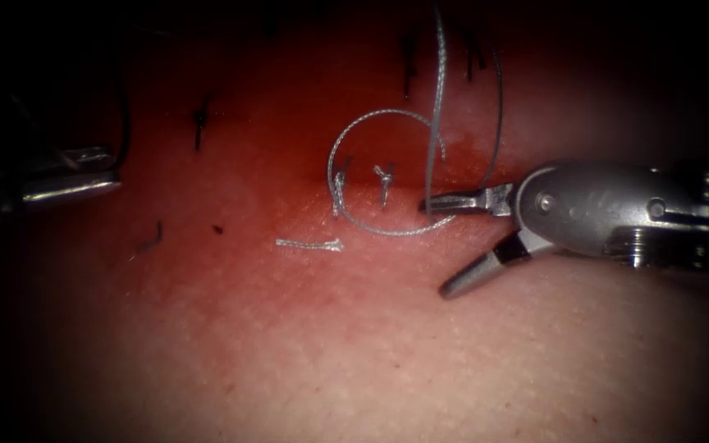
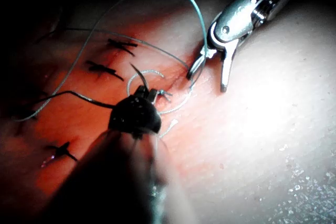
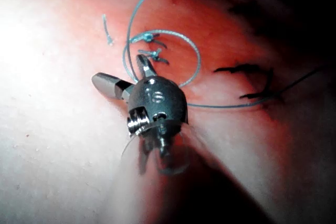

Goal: Wound Closure

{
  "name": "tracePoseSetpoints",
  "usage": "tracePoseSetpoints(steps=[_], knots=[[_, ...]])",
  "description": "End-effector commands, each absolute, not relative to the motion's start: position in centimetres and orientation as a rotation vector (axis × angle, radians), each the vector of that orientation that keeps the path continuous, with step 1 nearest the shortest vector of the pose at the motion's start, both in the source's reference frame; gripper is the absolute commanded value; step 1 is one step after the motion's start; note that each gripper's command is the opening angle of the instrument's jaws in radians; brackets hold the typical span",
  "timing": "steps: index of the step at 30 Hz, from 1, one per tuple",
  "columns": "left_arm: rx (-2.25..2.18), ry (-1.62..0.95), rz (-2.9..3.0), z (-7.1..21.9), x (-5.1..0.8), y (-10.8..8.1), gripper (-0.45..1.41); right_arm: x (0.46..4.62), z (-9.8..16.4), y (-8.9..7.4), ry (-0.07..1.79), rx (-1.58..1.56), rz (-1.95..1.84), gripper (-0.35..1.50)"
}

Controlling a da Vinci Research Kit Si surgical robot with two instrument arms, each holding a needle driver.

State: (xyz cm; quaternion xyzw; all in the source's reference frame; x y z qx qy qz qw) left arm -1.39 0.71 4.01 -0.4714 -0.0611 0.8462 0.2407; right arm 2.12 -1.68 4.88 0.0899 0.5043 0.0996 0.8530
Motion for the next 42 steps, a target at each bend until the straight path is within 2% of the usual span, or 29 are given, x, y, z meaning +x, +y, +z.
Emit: tracePoseSetpoints(steps=[1,3,4,6,7,13,25,30,31,32,34,36,42], knots=[[-1.292,-0.165,2.315,4.1,-1.46,0.8,-0.45,2.21,5.0,-1.6,1.062,0.184,0.206,1.34],[-1.291,-0.163,2.315,4.1,-1.46,0.8,-0.45,2.2,5.1,-1.6,1.056,0.179,0.198,1.15],[-1.291,-0.162,2.315,4.1,-1.47,0.8,-0.45,2.2,5.1,-1.6,1.044,0.185,0.2,0.83],[-1.291,-0.161,2.315,4.1,-1.47,0.8,-0.45,2.17,5.0,-1.7,1.03,0.201,0.209,-0.16],[-1.29,-0.16,2.315,4.1,-1.47,0.8,-0.45,2.13,5.0,-1.7,0.999,0.189,0.267,-0.35],[-1.289,-0.159,2.316,4.1,-1.47,0.7,-0.45,2.06,4.5,-1.7,0.989,0.221,0.343,-0.35],[-1.285,-0.155,2.316,4.1,-1.48,0.7,-0.45,2.64,3.4,-2.3,1.067,0.374,0.311,-0.35],[-1.284,-0.155,2.316,4.1,-1.48,0.7,-0.45,2.75,3.2,-2.4,1.09,0.369,0.278,-0.35],[-1.284,-0.155,2.316,4.1,-1.48,0.7,-0.45,2.74,3.3,-2.3,1.096,0.351,0.249,0.02],[-1.284,-0.155,2.316,4.1,-1.48,0.7,-0.45,2.69,3.4,-2.2,1.116,0.315,0.222,0.79],[-1.284,-0.154,2.316,4.1,-1.47,0.7,-0.45,2.59,3.5,-2.1,1.151,0.28,0.214,1.15],[-1.283,-0.155,2.317,4.1,-1.47,0.8,-0.45,2.35,3.7,-1.9,1.178,0.26,0.242,1.23],[-1.283,-0.152,2.318,4.2,-1.44,0.8,-0.45,2.06,4.3,-1.6,1.165,0.223,0.242,1.2]])
